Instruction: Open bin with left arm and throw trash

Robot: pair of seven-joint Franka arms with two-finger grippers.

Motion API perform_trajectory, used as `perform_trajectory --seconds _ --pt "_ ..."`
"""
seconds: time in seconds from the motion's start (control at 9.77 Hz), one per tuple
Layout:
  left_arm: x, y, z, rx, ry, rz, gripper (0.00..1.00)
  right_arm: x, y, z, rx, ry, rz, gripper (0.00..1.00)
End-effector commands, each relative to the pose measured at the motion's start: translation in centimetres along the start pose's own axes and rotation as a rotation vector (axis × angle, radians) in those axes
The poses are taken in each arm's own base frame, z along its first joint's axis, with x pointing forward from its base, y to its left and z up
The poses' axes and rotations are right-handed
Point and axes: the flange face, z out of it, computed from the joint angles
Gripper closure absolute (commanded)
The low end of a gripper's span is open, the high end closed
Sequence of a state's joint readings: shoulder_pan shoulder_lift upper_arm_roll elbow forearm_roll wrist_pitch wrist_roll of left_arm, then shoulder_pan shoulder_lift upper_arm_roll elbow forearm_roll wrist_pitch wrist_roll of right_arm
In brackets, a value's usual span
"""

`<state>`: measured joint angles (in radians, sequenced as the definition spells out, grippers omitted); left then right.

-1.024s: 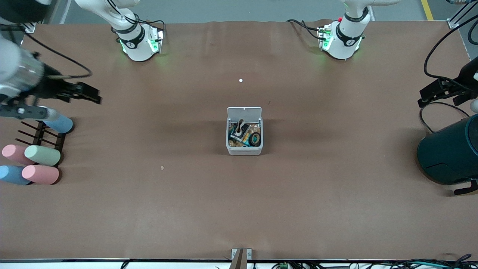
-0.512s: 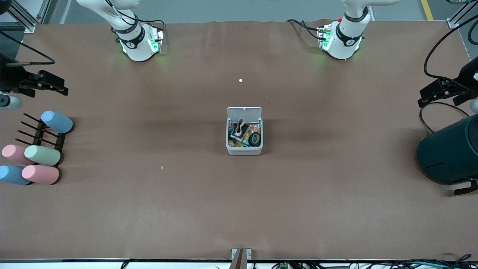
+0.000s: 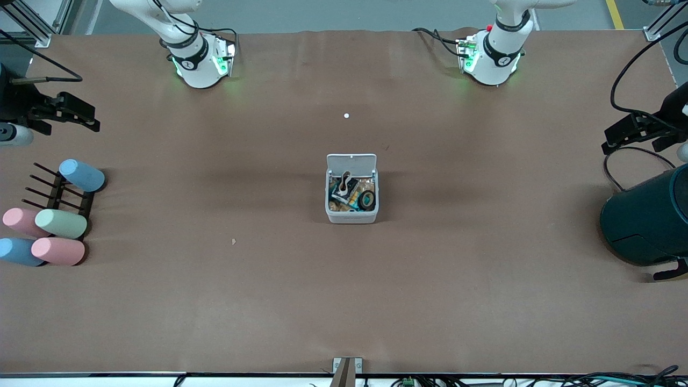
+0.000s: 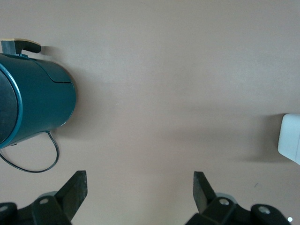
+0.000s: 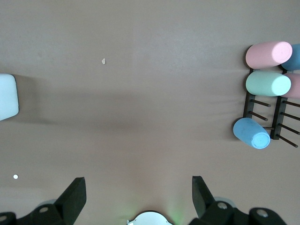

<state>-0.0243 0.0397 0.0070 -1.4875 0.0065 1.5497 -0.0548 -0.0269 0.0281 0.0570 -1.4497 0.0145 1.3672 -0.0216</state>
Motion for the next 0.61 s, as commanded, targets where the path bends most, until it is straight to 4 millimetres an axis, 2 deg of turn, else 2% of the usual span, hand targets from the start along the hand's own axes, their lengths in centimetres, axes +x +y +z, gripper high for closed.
perform_trajectory --seconds 0.0,0.51 --pt "-0.1 -0.2 -0.5 -0.009 -0.005 0.007 0.0 -0.4 0.1 -0.4 -0.011 0.015 0.012 0.01" --pt "-0.1 0.0 -0.5 -0.012 -0.006 0.001 0.0 -0.2 1.4 -0.5 0.0 0.031 0.035 0.01"
